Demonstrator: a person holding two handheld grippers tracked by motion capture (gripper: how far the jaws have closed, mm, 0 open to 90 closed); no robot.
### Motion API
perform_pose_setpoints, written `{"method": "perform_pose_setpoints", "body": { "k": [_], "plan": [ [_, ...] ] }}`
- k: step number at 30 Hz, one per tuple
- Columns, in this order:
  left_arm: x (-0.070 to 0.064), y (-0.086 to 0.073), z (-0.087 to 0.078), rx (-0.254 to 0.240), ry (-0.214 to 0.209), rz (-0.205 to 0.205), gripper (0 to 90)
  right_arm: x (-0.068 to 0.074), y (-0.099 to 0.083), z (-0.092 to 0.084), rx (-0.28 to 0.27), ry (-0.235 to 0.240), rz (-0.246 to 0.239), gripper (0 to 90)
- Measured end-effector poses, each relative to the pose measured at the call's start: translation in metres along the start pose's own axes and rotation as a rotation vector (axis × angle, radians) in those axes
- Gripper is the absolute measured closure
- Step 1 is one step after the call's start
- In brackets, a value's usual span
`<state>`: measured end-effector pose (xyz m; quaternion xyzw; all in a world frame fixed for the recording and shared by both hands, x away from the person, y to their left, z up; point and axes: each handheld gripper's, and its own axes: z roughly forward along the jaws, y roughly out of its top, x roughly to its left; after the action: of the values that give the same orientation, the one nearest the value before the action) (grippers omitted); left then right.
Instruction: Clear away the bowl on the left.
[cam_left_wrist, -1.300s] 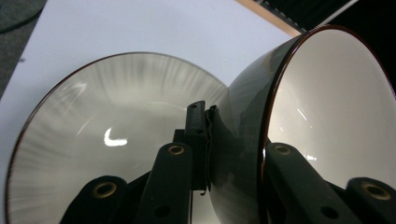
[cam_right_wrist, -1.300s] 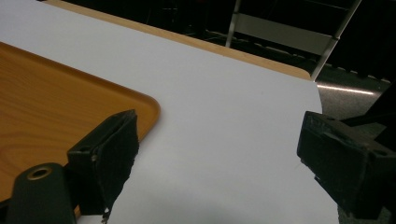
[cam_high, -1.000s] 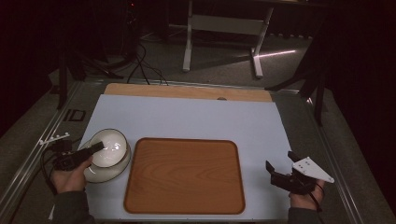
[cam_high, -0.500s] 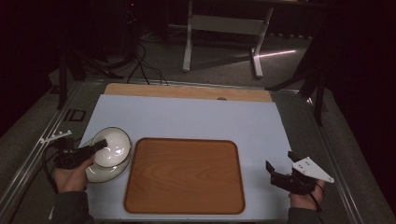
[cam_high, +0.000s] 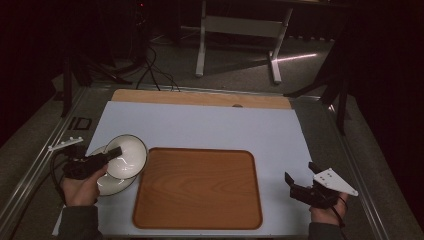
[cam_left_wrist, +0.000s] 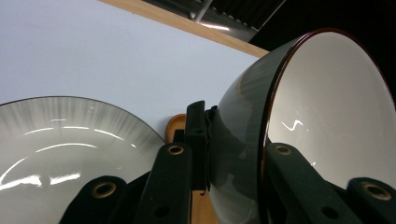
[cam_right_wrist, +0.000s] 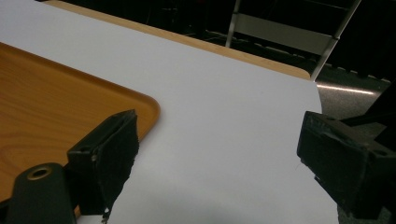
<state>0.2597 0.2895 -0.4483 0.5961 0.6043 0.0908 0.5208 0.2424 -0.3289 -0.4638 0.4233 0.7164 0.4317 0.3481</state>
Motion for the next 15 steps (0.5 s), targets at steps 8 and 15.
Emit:
{"method": "perform_pose_setpoints", "body": {
  "k": [8,15],
  "plan": [
    [-0.006,0.001,0.0,0.006,-0.007,-0.001,79.8,0.0,0.0,0.0,-0.002,0.0,0.001,12.3],
    [-0.013,0.002,0.001,0.002,-0.017,0.004,79.8,0.0,0.0,0.0,-0.001,-0.001,0.001,12.3]
  ]
}}
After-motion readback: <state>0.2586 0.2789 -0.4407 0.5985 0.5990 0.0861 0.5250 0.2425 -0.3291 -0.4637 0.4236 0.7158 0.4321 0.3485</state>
